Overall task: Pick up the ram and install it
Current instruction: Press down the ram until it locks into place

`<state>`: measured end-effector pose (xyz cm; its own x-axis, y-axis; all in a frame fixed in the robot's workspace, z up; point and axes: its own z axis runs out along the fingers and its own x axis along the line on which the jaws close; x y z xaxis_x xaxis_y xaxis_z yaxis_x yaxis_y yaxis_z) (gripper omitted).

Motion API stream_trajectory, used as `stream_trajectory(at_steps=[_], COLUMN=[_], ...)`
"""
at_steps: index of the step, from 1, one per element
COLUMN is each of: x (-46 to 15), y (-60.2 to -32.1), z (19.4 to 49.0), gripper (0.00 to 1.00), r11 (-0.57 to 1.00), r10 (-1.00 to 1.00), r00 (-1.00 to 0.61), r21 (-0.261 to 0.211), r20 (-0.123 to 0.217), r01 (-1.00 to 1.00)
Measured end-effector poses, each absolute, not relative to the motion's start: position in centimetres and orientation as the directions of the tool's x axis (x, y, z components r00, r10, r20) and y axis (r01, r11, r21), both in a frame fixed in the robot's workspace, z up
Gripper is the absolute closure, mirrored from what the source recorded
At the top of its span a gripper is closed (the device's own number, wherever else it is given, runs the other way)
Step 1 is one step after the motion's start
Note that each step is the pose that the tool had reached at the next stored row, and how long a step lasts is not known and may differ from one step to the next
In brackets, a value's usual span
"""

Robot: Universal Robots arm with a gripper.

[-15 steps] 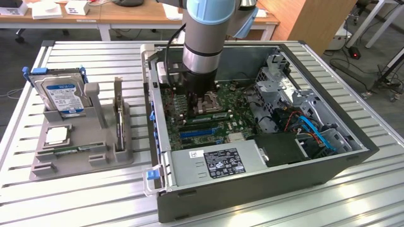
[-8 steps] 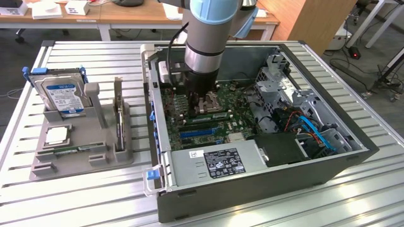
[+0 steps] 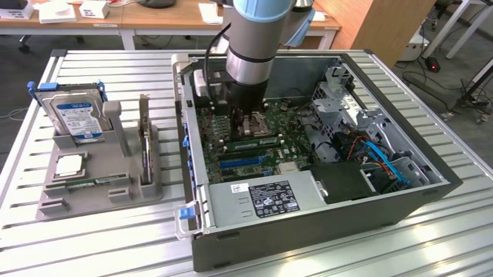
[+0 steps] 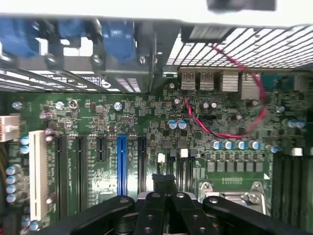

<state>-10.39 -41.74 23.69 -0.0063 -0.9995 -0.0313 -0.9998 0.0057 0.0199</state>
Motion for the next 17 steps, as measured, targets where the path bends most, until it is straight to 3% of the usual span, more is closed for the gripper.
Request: stream_trajectory(at_steps=[17], x=[-7.9], y=[-41.7], z=[24.8], gripper=[0.91], r11=[0.006], r10=[-0.999], r00=[-0.006], r21=[0.021], r20=[-0.031], r01=[-1.0])
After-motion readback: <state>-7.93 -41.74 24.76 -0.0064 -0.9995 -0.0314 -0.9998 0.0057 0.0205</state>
